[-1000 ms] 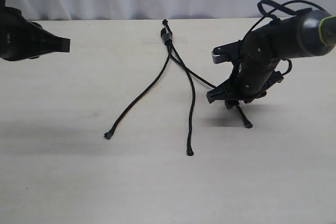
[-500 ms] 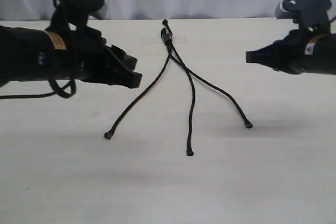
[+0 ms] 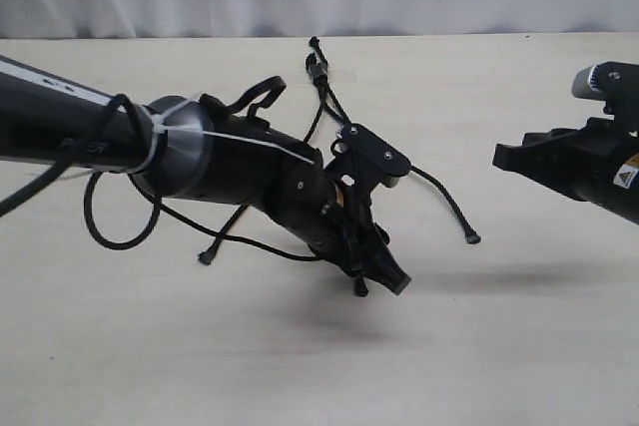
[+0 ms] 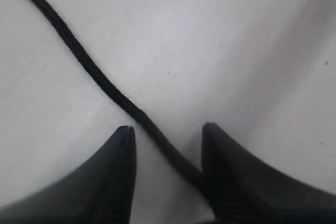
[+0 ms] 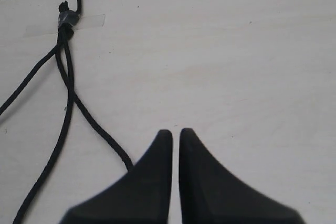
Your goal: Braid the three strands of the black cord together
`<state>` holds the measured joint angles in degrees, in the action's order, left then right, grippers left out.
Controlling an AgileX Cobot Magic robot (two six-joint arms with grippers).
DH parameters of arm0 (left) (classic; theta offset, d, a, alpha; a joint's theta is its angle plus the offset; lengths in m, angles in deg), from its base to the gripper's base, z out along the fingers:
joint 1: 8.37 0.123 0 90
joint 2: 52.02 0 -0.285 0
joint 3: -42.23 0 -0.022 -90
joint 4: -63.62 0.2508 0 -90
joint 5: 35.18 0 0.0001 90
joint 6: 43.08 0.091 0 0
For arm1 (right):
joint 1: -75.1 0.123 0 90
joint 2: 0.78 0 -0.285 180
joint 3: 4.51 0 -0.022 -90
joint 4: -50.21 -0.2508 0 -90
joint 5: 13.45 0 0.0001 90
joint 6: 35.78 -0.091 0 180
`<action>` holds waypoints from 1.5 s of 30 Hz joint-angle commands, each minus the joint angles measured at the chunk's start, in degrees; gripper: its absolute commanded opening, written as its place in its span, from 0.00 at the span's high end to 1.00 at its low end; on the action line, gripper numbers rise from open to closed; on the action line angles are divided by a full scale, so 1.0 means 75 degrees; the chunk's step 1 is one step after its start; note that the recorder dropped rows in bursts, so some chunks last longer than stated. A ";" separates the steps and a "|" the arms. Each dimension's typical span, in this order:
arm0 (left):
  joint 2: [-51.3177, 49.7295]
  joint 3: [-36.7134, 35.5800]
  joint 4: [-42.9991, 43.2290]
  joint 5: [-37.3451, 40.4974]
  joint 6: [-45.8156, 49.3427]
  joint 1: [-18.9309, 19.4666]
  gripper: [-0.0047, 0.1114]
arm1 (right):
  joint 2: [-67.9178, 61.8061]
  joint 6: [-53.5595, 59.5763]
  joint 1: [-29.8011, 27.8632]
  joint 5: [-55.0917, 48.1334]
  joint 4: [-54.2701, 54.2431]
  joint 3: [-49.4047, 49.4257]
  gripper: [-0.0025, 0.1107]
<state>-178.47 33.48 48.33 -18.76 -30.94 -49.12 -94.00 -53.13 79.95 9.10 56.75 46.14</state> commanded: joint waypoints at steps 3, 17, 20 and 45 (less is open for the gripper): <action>-0.0418 0.0314 0.0377 0.0117 0.0055 -0.0027 0.63 | 0.0051 -0.0034 -0.0049 0.0158 -0.0048 0.0031 0.94; 0.0596 0.0314 0.0988 0.1326 0.0012 0.0836 0.96 | 0.0051 -0.0034 -0.0049 0.0268 -0.0048 0.0031 0.94; 0.1187 0.0250 0.1242 0.1623 -0.0024 0.1852 0.96 | 0.0051 -0.0034 -0.0049 0.0216 -0.0048 0.0031 0.94; -0.0098 0.0447 -0.0807 0.2197 0.1541 0.0997 0.96 | 0.0051 -0.0034 0.0000 0.0226 -0.0015 0.0031 0.94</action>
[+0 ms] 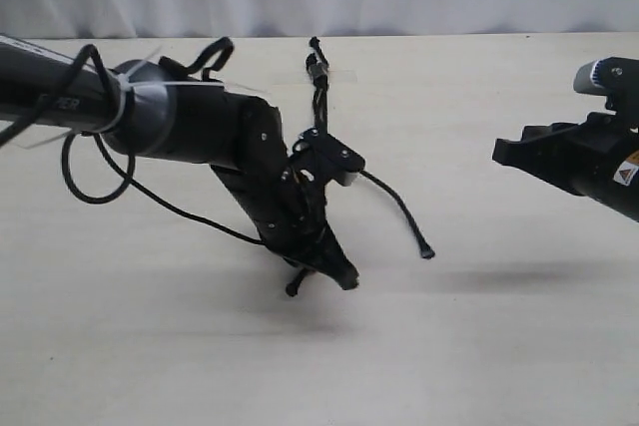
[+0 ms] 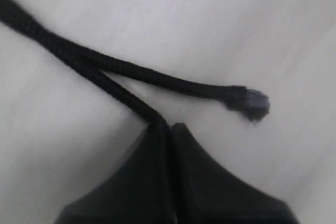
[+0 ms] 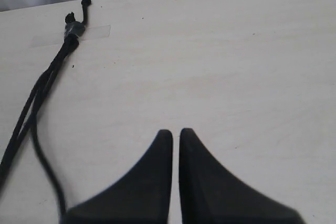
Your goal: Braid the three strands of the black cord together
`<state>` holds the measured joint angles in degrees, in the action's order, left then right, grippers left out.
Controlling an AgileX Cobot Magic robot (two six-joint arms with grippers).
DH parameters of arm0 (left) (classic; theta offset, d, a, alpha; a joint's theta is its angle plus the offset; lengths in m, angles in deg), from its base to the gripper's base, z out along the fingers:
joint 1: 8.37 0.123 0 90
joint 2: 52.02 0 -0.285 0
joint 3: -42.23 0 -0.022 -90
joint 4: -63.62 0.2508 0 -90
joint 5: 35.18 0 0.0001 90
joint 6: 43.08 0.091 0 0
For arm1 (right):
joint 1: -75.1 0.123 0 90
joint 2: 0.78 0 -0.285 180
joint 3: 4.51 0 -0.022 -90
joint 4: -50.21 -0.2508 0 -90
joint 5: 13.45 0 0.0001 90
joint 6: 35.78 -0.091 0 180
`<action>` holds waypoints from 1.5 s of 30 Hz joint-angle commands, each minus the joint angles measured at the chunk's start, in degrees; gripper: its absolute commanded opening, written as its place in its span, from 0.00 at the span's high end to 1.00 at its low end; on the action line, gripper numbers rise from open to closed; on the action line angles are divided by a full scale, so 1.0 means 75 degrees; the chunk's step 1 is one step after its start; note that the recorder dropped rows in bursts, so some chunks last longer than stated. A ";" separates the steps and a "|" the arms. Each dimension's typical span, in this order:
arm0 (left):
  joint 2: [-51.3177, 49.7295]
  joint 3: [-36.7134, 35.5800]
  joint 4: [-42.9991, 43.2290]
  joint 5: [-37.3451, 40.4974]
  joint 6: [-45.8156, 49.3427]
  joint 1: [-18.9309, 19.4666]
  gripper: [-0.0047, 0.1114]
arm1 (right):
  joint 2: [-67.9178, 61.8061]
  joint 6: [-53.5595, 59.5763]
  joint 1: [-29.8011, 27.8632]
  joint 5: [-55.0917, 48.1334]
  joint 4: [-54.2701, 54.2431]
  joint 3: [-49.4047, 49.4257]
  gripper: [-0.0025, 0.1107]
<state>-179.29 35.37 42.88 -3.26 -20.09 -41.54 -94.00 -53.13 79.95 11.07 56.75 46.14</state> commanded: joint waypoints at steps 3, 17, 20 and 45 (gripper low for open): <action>0.0264 0.0134 -0.0080 0.0297 0.0094 0.0262 0.96 | 0.0051 -0.0034 0.0000 -0.0079 0.0005 0.0031 0.94; 0.0571 -0.0667 -0.0067 0.0101 0.0094 0.1179 0.91 | -0.0102 -0.1463 0.1710 -0.3468 0.1872 -0.1528 0.94; 0.0571 -0.0667 -0.0185 0.0101 0.0094 0.1179 0.76 | -0.0408 -0.1463 0.2575 -0.4638 0.1872 -0.2246 0.94; 0.4957 -0.2309 -0.0514 -0.1120 0.0448 0.3308 0.87 | -0.4189 0.2230 0.4000 -0.7869 -0.2459 -0.5888 0.59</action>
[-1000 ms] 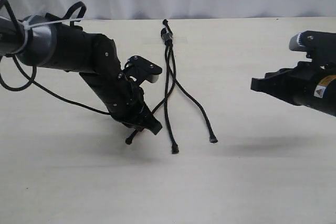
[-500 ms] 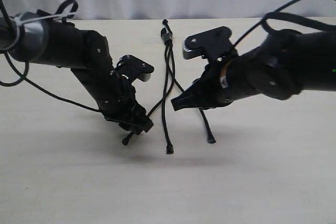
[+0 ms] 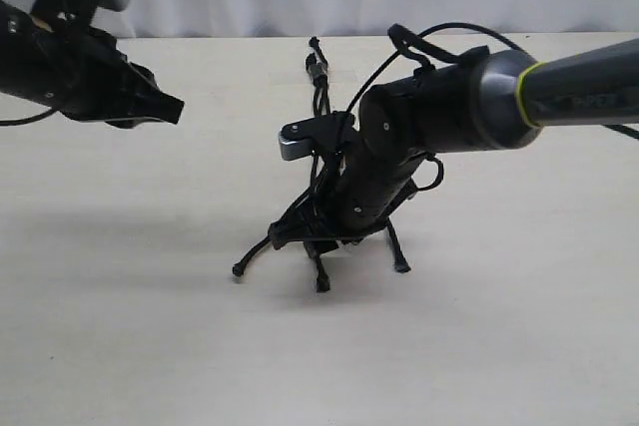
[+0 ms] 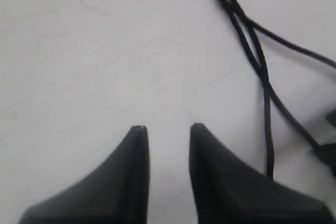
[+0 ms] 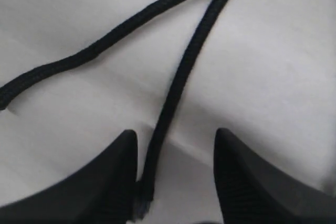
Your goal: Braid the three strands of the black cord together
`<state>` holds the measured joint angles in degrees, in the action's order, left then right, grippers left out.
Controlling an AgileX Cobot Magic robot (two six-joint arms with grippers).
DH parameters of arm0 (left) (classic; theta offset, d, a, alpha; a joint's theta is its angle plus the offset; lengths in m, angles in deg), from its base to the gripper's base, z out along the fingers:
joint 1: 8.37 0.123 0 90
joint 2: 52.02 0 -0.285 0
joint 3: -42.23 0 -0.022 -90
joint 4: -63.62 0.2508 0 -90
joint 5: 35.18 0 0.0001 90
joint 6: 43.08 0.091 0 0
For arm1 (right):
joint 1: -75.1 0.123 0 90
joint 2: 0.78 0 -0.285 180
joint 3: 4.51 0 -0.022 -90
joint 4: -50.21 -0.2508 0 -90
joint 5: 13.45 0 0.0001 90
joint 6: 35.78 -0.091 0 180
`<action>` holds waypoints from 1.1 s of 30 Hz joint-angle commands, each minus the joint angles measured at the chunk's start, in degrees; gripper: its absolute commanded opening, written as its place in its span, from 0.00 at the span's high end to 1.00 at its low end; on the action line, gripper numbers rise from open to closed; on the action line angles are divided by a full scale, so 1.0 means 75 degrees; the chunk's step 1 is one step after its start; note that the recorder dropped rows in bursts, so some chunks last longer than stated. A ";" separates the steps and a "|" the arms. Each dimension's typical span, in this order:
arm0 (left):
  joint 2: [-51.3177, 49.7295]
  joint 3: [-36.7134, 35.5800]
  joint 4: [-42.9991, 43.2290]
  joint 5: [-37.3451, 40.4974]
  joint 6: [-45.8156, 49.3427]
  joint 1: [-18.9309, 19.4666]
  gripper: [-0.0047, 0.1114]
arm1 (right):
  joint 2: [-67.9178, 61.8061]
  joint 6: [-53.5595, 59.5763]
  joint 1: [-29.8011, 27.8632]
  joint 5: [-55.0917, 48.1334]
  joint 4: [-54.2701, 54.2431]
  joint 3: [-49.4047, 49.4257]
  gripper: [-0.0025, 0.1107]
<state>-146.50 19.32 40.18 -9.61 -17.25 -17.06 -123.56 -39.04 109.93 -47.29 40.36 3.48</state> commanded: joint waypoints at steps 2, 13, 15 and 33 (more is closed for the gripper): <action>0.0722 -0.0219 -0.0154 -0.0327 0.0069 0.0045 0.94 | -0.0311 0.0351 0.0003 -0.0044 -0.0314 -0.0201 0.59; 0.0726 -0.0219 -0.0154 -0.0287 0.0069 0.0045 0.96 | -0.0491 0.0351 0.0003 -0.0046 0.0615 -0.0222 0.94; 0.0726 -0.0219 -0.0154 -0.0288 0.0091 0.0045 0.96 | -0.0369 0.0351 0.0003 -0.0265 0.1009 -0.0387 0.94; 0.0726 -0.0219 -0.0140 -0.0302 0.0126 0.0045 0.96 | -0.0575 0.0351 -0.1109 0.0168 0.4922 -0.0894 0.94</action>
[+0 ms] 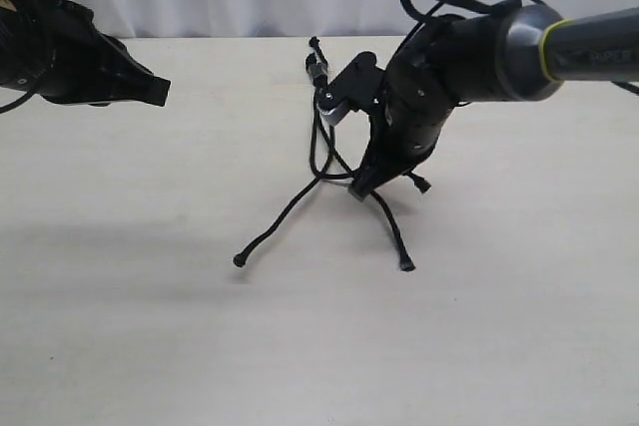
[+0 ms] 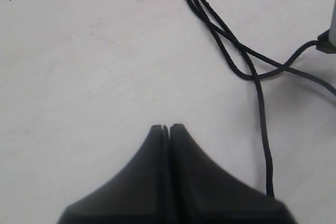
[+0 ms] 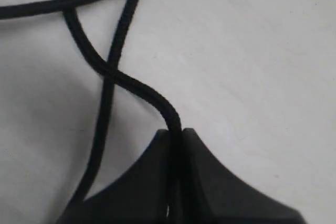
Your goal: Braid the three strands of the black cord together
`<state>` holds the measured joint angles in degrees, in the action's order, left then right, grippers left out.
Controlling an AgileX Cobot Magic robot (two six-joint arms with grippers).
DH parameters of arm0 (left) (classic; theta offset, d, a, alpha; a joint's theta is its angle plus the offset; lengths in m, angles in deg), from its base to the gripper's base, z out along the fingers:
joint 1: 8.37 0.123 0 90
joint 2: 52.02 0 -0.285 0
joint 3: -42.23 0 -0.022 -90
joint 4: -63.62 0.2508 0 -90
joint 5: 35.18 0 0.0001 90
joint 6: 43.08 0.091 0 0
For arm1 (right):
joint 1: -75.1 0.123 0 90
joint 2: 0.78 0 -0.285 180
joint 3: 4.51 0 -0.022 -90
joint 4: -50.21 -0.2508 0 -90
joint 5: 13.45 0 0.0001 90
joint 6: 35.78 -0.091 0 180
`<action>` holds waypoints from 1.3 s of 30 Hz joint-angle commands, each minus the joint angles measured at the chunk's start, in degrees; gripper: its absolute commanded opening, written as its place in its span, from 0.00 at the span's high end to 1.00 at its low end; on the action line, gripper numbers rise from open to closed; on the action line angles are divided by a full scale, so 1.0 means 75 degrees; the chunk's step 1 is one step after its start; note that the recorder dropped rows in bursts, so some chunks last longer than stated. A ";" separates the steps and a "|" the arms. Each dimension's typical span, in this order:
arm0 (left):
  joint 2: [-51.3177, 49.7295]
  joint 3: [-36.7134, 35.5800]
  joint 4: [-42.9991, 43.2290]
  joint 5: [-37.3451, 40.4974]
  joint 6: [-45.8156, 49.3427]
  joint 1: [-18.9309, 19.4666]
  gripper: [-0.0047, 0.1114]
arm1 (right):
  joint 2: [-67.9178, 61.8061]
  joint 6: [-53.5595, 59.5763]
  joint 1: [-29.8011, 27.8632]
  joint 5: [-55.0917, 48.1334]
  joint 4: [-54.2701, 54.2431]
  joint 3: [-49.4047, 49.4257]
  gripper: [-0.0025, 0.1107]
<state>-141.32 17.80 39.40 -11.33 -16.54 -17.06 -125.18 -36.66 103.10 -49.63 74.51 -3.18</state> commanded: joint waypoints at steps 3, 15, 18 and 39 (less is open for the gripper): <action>0.0036 -0.0017 -0.0036 -0.0055 0.0031 0.0045 0.96 | -0.0596 0.0035 -0.0209 0.0402 0.0589 -0.0007 0.94; 0.0036 -0.0017 -0.0036 -0.0026 0.0031 0.0045 0.96 | -0.0862 0.1248 0.0421 -0.1001 -0.1914 0.0018 0.94; 0.0036 -0.0017 -0.0036 -0.0012 0.0031 0.0045 0.96 | -0.0812 0.2369 0.1074 -0.1051 -0.2877 0.0018 0.94; 0.0036 -0.0017 -0.0002 0.0033 0.0031 0.0045 0.96 | 0.1531 -0.0077 0.0812 -0.0712 -0.1329 0.0017 0.41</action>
<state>-141.32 17.80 39.40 -10.89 -16.51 -17.06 -120.64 -35.78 109.88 -56.69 64.11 -3.13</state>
